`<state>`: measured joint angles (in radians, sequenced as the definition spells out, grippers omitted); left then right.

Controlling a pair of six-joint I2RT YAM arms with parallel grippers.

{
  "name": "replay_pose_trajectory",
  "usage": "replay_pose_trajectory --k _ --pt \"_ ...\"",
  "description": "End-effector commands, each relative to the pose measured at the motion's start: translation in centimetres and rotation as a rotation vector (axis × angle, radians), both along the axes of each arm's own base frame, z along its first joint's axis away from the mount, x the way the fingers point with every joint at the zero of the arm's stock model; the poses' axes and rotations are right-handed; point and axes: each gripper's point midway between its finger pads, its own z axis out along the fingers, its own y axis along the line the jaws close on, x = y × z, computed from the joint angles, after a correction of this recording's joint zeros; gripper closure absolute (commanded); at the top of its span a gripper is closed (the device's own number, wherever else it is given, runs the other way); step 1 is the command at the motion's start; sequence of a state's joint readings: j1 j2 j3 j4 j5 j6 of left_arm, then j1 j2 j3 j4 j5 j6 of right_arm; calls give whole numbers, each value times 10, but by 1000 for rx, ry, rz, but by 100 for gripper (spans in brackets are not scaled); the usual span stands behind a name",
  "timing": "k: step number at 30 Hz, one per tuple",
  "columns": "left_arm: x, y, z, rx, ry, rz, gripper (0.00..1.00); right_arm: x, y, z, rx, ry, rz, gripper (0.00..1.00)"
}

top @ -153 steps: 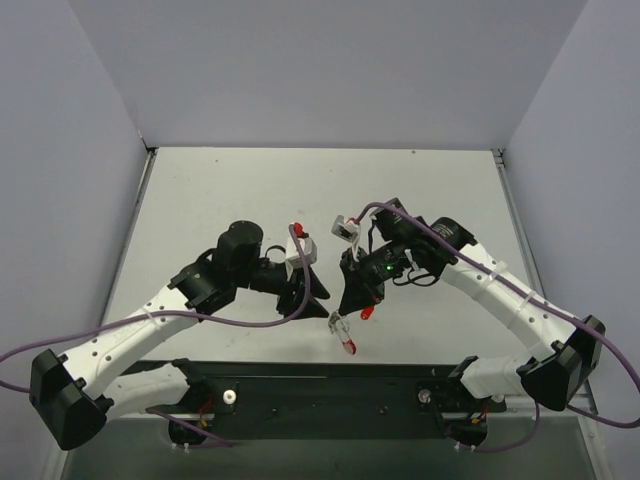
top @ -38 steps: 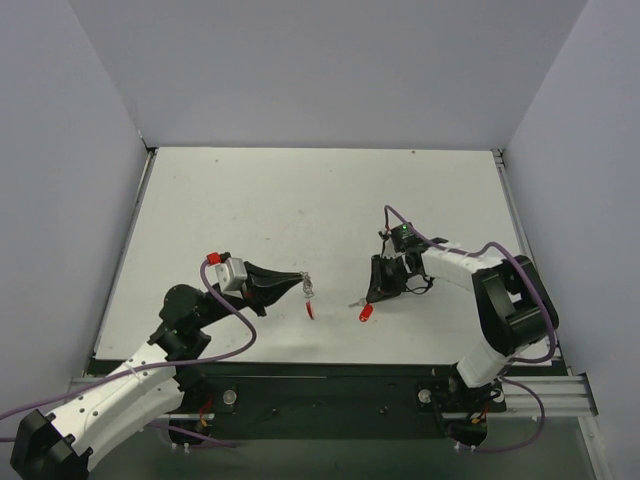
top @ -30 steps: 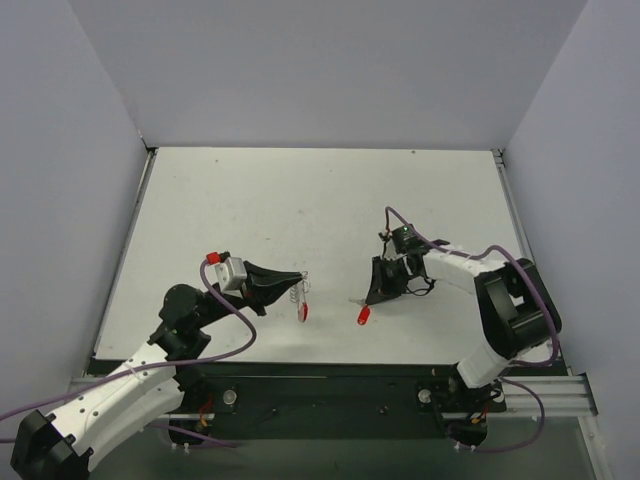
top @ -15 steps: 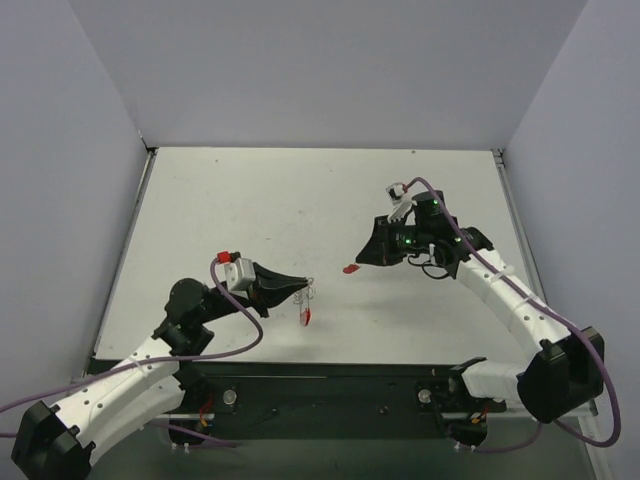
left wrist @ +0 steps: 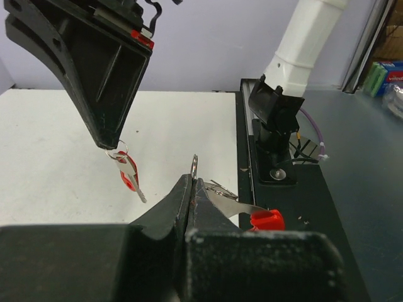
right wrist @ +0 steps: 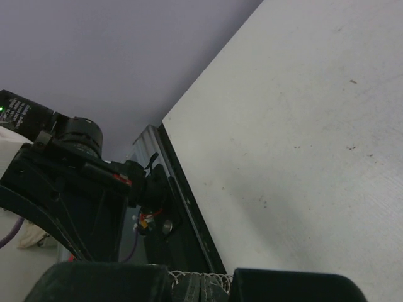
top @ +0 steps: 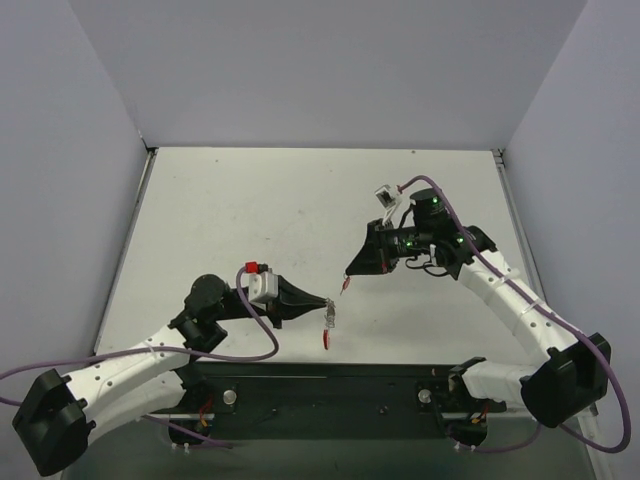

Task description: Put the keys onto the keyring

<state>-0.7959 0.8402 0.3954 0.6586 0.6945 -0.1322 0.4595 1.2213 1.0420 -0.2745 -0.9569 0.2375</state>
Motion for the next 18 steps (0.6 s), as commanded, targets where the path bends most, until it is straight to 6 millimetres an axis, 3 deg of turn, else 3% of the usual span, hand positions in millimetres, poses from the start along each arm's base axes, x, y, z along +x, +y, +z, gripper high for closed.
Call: replay_pose_trajectory --k 1,9,18 --pt "-7 -6 41 -98 -141 -41 100 -24 9 36 114 -50 141 100" --pt "0 -12 44 -104 -176 -21 100 -51 15 46 180 -29 269 100" --pt "4 -16 46 -111 -197 -15 100 -64 19 43 185 0 328 100"
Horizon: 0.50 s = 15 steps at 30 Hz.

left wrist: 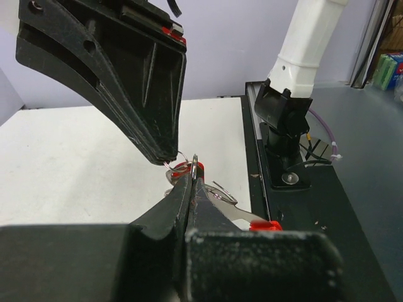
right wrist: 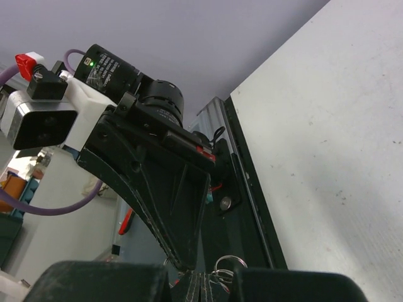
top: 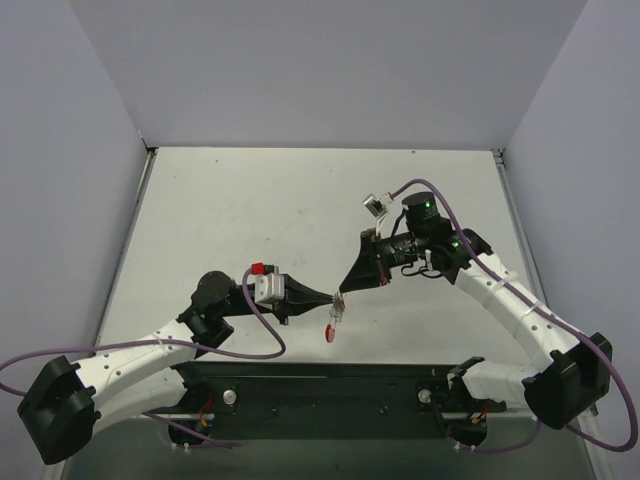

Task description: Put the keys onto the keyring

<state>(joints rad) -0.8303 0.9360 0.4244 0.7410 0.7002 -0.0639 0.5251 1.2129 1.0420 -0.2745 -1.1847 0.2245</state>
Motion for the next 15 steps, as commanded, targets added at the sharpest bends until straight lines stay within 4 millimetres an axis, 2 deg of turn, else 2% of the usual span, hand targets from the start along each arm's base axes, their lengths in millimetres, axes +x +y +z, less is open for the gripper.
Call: replay_pose_trajectory --k 1,10,15 --pt "1 -1 42 -106 -118 8 100 -14 2 21 68 -43 83 100" --pt "5 2 43 -121 -136 45 100 -20 2 22 88 -19 122 100" --pt "-1 1 45 -151 -164 28 100 -23 2 21 96 -6 137 100"
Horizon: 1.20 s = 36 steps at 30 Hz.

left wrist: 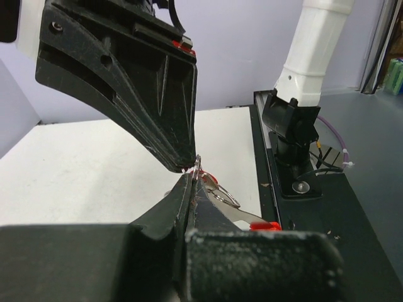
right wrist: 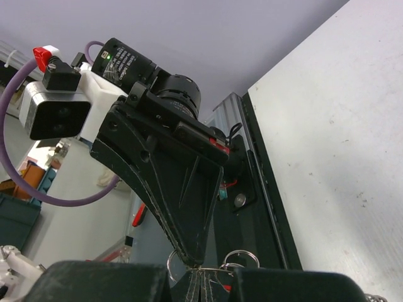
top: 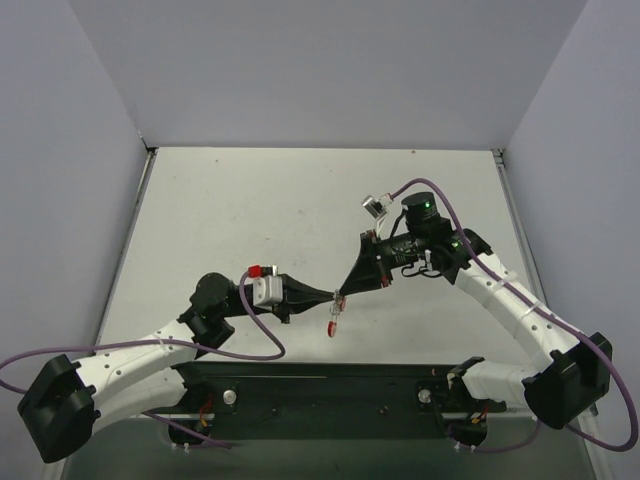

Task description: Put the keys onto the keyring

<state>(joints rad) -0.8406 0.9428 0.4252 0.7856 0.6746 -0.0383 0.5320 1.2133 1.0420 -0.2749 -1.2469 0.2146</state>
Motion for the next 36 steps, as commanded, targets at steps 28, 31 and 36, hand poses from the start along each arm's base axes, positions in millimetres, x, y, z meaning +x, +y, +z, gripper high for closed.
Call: replay_pose_trajectory --k 28,31,36 --pt "-6 1 27 -144 -211 45 100 -23 0 30 128 -7 130 100" --pt "-4 3 26 -142 -214 64 100 -24 -1 31 131 -9 131 100" --pt "-2 7 23 -142 -214 93 100 -26 -2 34 137 -12 136 100"
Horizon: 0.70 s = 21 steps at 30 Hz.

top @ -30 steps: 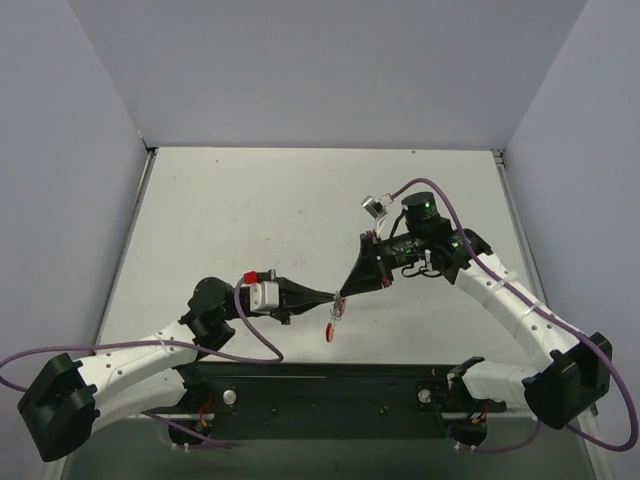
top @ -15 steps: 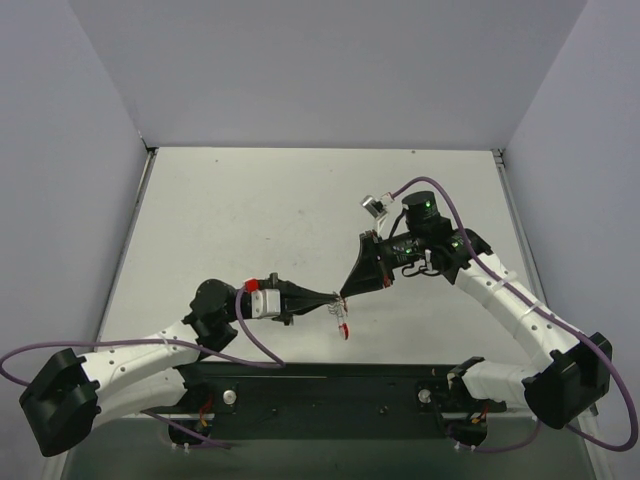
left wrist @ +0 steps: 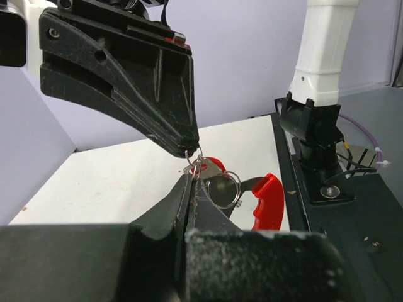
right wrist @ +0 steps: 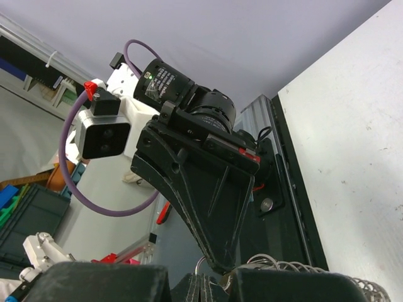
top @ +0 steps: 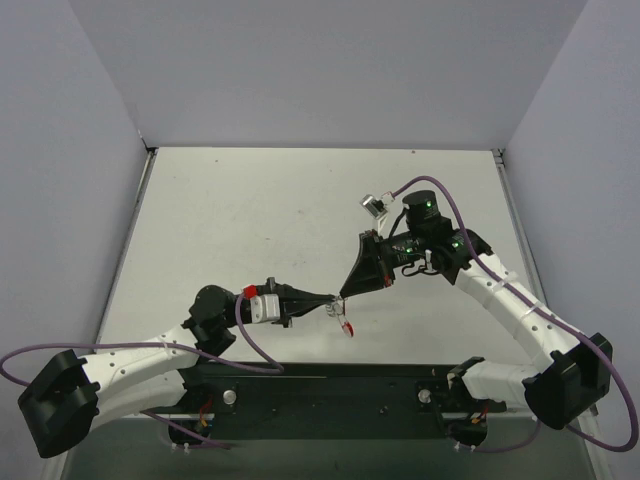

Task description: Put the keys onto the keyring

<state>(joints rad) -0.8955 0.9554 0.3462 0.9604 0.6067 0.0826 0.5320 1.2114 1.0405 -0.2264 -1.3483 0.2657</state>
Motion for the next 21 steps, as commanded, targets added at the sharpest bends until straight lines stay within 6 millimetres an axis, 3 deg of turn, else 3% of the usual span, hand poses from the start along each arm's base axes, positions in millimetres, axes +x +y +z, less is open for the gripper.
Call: replay_pose_trajectory --k 1,16,17,21 --pt "4 9 24 -79 -64 59 100 -15 -3 19 74 -49 65 100" --pt "23 5 19 27 -39 151 100 -11 1 20 65 -56 42 100" --pt "25 3 10 74 -21 158 100 -11 2 20 63 -56 39 100" --pt "30 0 8 118 -37 206 100 -8 5 18 52 -47 33 100"
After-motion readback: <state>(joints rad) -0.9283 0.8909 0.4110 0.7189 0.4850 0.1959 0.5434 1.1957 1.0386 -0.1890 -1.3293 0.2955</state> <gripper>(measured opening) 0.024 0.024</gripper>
